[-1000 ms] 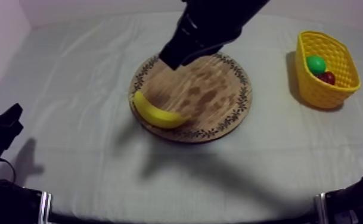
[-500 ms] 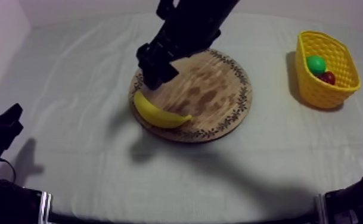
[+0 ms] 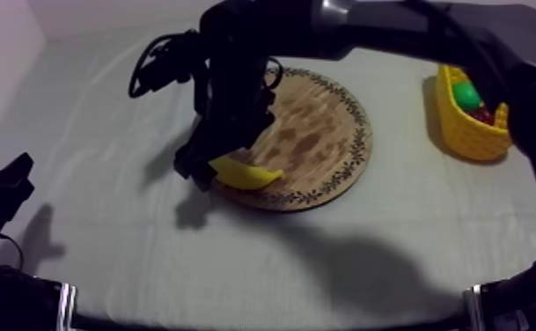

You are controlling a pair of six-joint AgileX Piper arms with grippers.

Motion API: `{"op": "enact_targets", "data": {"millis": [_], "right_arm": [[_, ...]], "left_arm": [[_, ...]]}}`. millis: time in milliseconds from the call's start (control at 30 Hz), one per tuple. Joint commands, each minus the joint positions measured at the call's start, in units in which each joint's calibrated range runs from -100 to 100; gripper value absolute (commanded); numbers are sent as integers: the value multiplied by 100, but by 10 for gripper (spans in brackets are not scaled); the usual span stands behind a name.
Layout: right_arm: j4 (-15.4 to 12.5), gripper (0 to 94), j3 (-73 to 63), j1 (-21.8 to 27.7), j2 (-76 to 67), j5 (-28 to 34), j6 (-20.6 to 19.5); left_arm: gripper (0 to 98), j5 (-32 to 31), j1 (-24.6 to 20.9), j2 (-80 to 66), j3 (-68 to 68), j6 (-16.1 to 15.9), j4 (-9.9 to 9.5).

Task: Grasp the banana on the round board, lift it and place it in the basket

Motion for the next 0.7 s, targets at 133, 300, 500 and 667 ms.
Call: {"op": "enact_targets", "data": {"millis": [133, 300, 500, 667], "right_arm": [[116, 852, -413, 31, 728, -48, -64], [173, 646, -726, 60, 1059, -46, -62], [332, 247, -1006, -6, 1286, 172, 21], [290, 186, -1099, 54, 775, 374, 80]], "left_arm": [[1, 0, 2, 0, 0, 2, 2], [1, 0, 2, 0, 0, 2, 2], [1, 0, 2, 0, 0, 2, 2], [1, 0, 2, 0, 0, 2, 2]]}}
